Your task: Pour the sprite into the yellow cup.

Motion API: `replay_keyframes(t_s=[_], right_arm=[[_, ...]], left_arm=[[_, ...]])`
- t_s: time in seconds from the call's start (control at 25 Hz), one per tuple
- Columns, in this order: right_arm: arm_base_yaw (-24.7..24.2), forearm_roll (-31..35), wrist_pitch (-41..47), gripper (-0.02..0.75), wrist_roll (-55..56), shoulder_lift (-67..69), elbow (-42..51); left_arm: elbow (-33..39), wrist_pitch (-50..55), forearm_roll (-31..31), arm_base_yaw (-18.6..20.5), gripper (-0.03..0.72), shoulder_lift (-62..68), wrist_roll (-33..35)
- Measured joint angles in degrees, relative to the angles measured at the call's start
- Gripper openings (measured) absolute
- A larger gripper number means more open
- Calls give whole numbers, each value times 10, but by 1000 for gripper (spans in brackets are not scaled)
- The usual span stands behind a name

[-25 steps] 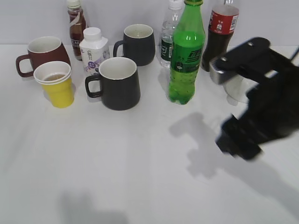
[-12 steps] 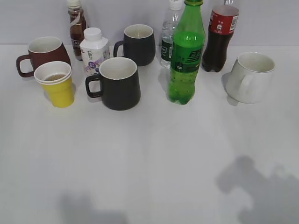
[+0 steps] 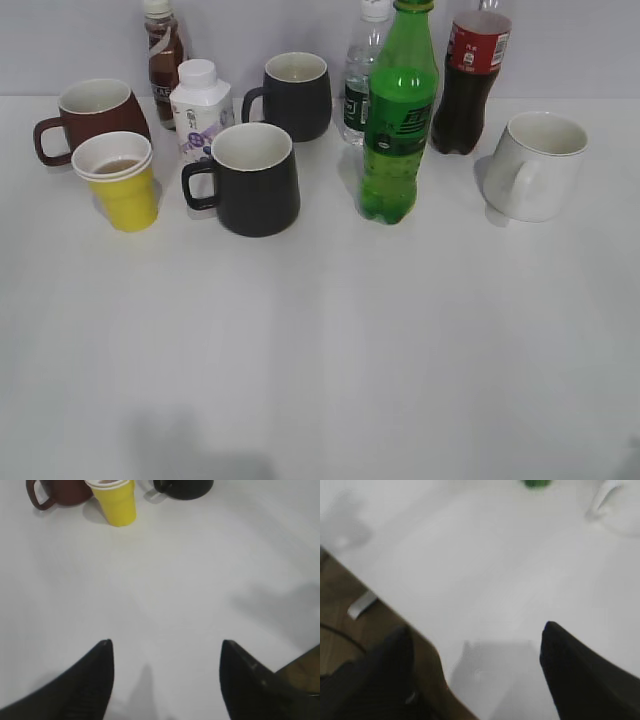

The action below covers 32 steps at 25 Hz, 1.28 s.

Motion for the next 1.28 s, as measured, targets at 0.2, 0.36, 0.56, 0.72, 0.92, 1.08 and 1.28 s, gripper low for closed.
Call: replay_keyframes(t_s=[0.2,0.36,0.56,0.72,0.92,1.08,1.28], right_arm=[[0,-5,-3,589,1,-26,0],[0,-6,-8,589,1,-27,1],[0,-6,-11,589,1,-27,2],[0,-6,-11,589,1,-27,2],[0,-6,-11,589,1,-27,3],[-2,-6,-11,589,1,-27,3],[-111,-6,-12,588,1,-27,3]], left_arm=[[1,-4,-1,0,505,1,1],[1,-4,-1,0,505,1,2],[1,-4,-1,0,491,1,2],[1,-4,-1,0,475,1,2],[1,-4,-1,1,473,1,2],[1,-4,-3,48,457,0,2],[1,-4,-6,154,447,-18,2]])
